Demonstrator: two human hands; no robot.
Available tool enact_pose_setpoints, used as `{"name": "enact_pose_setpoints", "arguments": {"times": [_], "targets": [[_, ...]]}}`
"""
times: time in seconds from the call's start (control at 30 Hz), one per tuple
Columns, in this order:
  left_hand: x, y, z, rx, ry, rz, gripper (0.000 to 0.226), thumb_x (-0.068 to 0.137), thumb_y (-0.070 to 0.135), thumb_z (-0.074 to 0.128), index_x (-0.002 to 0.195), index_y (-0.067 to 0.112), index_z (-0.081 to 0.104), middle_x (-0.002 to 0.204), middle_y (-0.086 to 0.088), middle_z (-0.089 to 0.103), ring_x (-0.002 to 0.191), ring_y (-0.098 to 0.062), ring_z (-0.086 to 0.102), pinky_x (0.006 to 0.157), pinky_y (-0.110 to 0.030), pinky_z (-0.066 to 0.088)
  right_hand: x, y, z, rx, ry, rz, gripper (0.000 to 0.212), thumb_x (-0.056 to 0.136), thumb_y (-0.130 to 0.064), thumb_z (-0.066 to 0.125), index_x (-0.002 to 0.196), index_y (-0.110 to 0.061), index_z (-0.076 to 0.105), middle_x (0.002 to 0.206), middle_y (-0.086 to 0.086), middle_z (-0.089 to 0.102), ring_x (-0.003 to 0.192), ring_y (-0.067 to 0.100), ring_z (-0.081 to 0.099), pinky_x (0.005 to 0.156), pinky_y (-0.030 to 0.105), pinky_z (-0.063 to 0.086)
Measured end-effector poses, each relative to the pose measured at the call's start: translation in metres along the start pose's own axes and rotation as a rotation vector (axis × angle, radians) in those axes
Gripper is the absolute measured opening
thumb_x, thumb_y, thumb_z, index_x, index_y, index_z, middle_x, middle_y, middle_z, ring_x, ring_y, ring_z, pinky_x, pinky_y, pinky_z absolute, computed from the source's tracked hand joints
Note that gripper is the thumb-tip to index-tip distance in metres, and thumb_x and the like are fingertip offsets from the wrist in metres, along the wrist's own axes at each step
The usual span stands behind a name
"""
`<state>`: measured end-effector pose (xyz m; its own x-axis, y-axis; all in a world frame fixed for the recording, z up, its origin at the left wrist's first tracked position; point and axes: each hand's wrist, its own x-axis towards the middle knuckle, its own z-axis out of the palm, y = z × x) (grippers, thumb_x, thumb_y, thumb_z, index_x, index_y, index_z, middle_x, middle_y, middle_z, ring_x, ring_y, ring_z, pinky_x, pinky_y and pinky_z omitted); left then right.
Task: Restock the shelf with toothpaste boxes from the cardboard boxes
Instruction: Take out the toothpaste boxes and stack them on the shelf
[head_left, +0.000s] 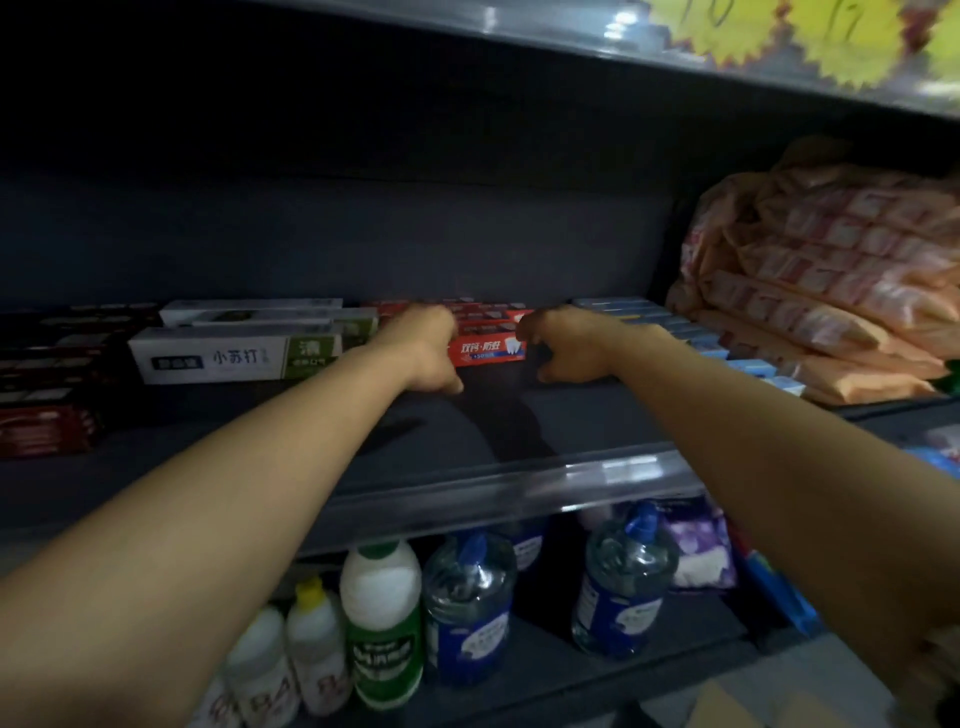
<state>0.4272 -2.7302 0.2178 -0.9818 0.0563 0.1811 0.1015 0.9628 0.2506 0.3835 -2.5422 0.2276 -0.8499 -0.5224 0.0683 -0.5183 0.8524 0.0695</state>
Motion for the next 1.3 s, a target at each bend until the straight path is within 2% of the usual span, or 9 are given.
{"name": "enact_pose_setpoints", "arguments": {"times": [0.17, 0.3, 0.43, 0.57, 0.67, 0.8, 1.07, 1.17, 1.3], "targets": [[-0.034, 0.048, 0.014, 0.028, -0.014, 0.063, 0.057, 0.065, 0.037, 0.085, 0.112, 0.013, 0.064, 0.114, -0.008, 0.064, 0.101, -0.027, 0.061, 0.087, -0.037, 0.052, -0.049, 0.009, 0.003, 0.023, 0.071, -0.072, 0.069, 0.058, -0.057, 0.049, 0.115, -0.020, 0.061, 0.115, 0.011, 0.064, 0.104, 0.031, 0.061, 0.088, 0.039, 0.050], [-0.058, 0.088, 0.036, 0.039, -0.032, 0.147, 0.062, 0.066, 0.036, 0.085, 0.117, 0.011, 0.061, 0.117, -0.009, 0.062, 0.105, -0.028, 0.059, 0.090, -0.039, 0.051, -0.090, 0.019, 0.009, -0.026, 0.128, -0.058, 0.052, 0.078, -0.031, 0.067, 0.124, -0.011, 0.055, 0.126, 0.014, 0.058, 0.115, 0.033, 0.055, 0.090, 0.035, 0.043], [-0.079, 0.127, 0.067, 0.073, -0.057, 0.293, 0.049, 0.067, 0.031, 0.081, 0.106, 0.008, 0.062, 0.110, -0.011, 0.062, 0.102, -0.031, 0.060, 0.075, -0.034, 0.049, -0.141, 0.033, 0.030, -0.046, 0.167, 0.038, 0.050, 0.077, -0.032, 0.064, 0.122, -0.010, 0.055, 0.124, 0.014, 0.058, 0.114, 0.033, 0.053, 0.089, 0.037, 0.043], [-0.110, 0.158, 0.096, 0.062, -0.090, 0.413, 0.053, 0.067, 0.032, 0.081, 0.110, 0.006, 0.063, 0.114, -0.013, 0.062, 0.105, -0.032, 0.059, 0.083, -0.038, 0.051, -0.205, 0.044, 0.054, -0.060, 0.140, 0.147, 0.050, 0.077, -0.021, 0.067, 0.124, -0.011, 0.053, 0.123, 0.015, 0.058, 0.114, 0.034, 0.054, 0.087, 0.039, 0.046], [-0.138, 0.169, 0.130, 0.031, -0.146, 0.494, 0.038, 0.068, 0.028, 0.078, 0.097, 0.006, 0.064, 0.101, -0.013, 0.064, 0.092, -0.031, 0.061, 0.073, -0.038, 0.052, -0.253, 0.046, 0.086, -0.058, 0.112, 0.212, 0.048, 0.078, -0.020, 0.064, 0.124, -0.011, 0.053, 0.124, 0.014, 0.057, 0.114, 0.033, 0.053, 0.087, 0.038, 0.044], [-0.170, 0.168, 0.181, 0.018, -0.233, 0.568, 0.033, 0.070, 0.028, 0.077, 0.088, 0.006, 0.059, 0.085, -0.006, 0.056, 0.085, -0.027, 0.057, 0.063, -0.031, 0.041, -0.295, 0.040, 0.139, -0.009, 0.042, 0.240, 0.046, 0.077, -0.019, 0.065, 0.121, -0.011, 0.054, 0.117, 0.012, 0.056, 0.111, 0.032, 0.054, 0.086, 0.039, 0.045], [-0.214, 0.131, 0.294, 0.014, -0.507, 0.586, 0.048, 0.071, 0.033, 0.080, 0.110, 0.015, 0.059, 0.109, -0.001, 0.057, 0.097, -0.020, 0.056, 0.081, -0.039, 0.053, -0.338, 0.005, 0.247, 0.079, -0.194, 0.285, 0.054, 0.080, -0.027, 0.067, 0.130, -0.021, 0.047, 0.127, 0.001, 0.050, 0.114, 0.023, 0.052, 0.089, 0.040, 0.048], [-0.228, 0.110, 0.319, 0.011, -0.601, 0.566, 0.048, 0.070, 0.033, 0.079, 0.111, 0.016, 0.060, 0.110, 0.000, 0.057, 0.094, -0.017, 0.055, 0.077, -0.035, 0.052, -0.344, -0.012, 0.275, 0.091, -0.241, 0.277, 0.053, 0.082, -0.026, 0.065, 0.132, -0.023, 0.048, 0.131, 0.000, 0.049, 0.116, 0.021, 0.051, 0.090, 0.031, 0.043], [-0.248, 0.089, 0.340, 0.045, -0.733, 0.596, 0.039, 0.071, 0.034, 0.079, 0.104, 0.020, 0.061, 0.102, 0.002, 0.059, 0.093, -0.018, 0.059, 0.071, -0.033, 0.052, -0.353, -0.035, 0.305, 0.216, -0.314, 0.248, 0.050, 0.081, -0.031, 0.065, 0.128, -0.021, 0.051, 0.122, 0.000, 0.054, 0.107, 0.019, 0.054, 0.087, 0.036, 0.050]]}}
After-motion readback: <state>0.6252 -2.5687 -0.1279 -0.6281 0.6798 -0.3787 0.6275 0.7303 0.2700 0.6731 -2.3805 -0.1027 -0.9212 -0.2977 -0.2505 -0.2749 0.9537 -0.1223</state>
